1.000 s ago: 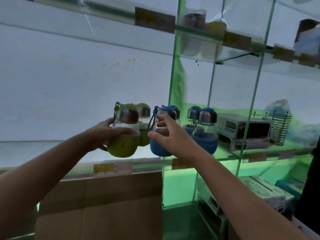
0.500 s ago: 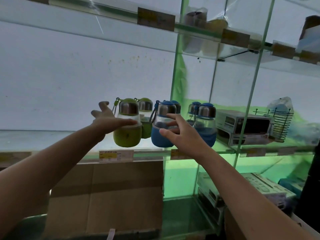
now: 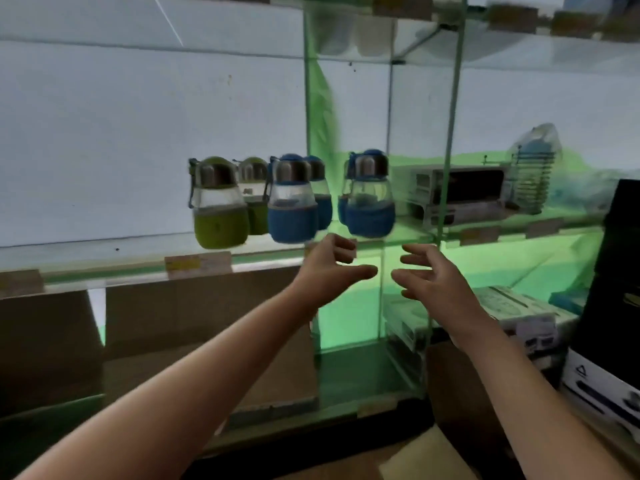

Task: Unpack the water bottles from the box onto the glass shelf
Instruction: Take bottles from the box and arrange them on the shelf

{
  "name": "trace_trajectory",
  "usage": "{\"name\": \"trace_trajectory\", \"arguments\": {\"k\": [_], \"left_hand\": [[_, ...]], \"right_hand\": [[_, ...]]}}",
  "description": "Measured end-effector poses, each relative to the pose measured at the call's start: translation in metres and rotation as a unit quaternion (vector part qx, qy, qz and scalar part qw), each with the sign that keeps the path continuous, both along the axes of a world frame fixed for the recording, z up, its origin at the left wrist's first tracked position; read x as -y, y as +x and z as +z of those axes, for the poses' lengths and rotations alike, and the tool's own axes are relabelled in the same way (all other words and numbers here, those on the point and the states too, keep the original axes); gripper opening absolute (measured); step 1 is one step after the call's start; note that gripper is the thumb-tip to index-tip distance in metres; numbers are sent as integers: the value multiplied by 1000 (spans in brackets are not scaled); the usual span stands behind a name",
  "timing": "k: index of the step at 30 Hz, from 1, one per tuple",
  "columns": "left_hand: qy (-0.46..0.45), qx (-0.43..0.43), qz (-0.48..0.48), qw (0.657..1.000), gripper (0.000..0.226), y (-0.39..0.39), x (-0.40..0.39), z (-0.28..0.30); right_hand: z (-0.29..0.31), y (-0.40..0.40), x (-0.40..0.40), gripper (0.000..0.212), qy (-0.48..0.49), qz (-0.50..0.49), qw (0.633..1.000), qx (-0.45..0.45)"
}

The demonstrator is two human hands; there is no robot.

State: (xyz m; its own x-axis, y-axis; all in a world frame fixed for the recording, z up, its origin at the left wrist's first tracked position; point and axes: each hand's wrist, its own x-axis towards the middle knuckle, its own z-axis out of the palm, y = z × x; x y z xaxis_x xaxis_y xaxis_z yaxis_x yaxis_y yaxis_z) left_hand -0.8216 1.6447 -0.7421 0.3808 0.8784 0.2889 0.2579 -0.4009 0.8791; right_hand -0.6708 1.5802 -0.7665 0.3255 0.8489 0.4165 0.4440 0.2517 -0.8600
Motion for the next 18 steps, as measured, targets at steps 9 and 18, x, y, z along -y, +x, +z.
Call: {"name": "trace_trajectory", "arguments": {"k": [9, 18], "left_hand": [[-58, -75, -138, 986, 39, 141, 47, -106], [-92, -129, -240, 958, 39, 211, 83, -177]], "right_hand": [[-88, 116, 81, 43, -185, -104, 977, 27], [-134, 166, 139, 48, -279, -167, 943, 76]]}}
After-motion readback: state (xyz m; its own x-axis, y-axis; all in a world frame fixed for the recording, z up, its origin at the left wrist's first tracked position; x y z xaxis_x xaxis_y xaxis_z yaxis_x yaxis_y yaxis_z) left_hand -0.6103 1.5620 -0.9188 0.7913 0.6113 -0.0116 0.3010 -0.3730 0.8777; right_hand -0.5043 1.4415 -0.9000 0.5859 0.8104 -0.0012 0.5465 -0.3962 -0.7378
